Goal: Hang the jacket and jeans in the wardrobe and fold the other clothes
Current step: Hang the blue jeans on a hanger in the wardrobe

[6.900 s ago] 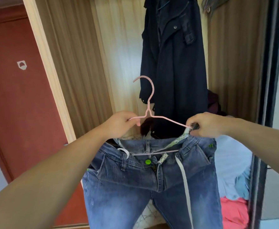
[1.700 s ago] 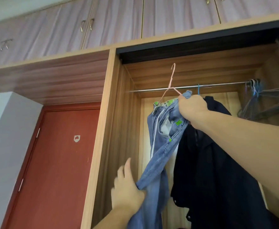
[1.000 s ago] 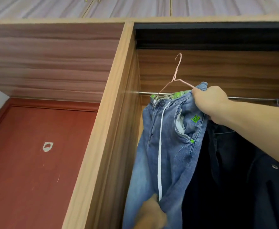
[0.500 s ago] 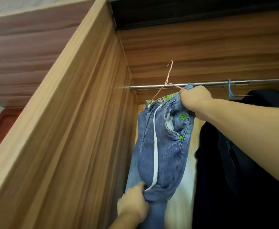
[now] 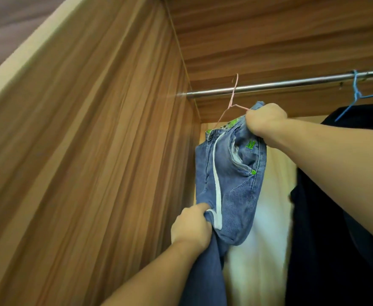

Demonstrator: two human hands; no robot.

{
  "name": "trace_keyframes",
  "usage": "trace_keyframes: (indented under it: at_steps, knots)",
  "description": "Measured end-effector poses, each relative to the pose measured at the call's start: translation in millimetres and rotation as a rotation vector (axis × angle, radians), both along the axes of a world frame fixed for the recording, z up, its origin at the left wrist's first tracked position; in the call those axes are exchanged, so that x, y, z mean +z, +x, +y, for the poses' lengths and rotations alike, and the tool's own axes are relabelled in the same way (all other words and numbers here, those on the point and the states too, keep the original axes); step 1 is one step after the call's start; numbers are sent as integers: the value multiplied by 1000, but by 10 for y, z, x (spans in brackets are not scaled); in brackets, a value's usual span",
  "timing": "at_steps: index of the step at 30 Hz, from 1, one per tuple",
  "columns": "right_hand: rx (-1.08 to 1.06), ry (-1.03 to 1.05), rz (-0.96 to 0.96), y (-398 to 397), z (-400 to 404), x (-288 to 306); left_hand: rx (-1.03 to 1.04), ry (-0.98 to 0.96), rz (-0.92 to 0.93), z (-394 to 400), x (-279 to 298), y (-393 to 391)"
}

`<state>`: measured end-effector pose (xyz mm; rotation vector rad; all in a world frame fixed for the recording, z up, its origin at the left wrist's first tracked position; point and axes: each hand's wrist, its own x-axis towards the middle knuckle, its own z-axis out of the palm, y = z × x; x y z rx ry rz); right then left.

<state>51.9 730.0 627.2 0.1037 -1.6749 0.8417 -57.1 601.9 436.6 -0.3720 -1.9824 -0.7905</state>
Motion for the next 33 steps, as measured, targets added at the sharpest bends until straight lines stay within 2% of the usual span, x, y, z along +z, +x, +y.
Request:
trace_keyframes:
  at_steps: [7, 17, 22, 27, 33]
  knots:
    - [-11, 4, -22, -79, -68, -28, 23, -67, -30, -49, 73, -36]
    - [105, 6, -119, 16, -198, -13, -81, -121, -5, 28, 100, 108]
    - [55, 81, -178, 99, -198, -27, -87, -138, 16, 76, 101, 134]
    - [106, 71, -211, 104, -133, -103, -97, -182, 12, 109, 67, 158]
    - [100, 57, -141, 79, -36, -256, -37, -231, -54, 45, -176, 155]
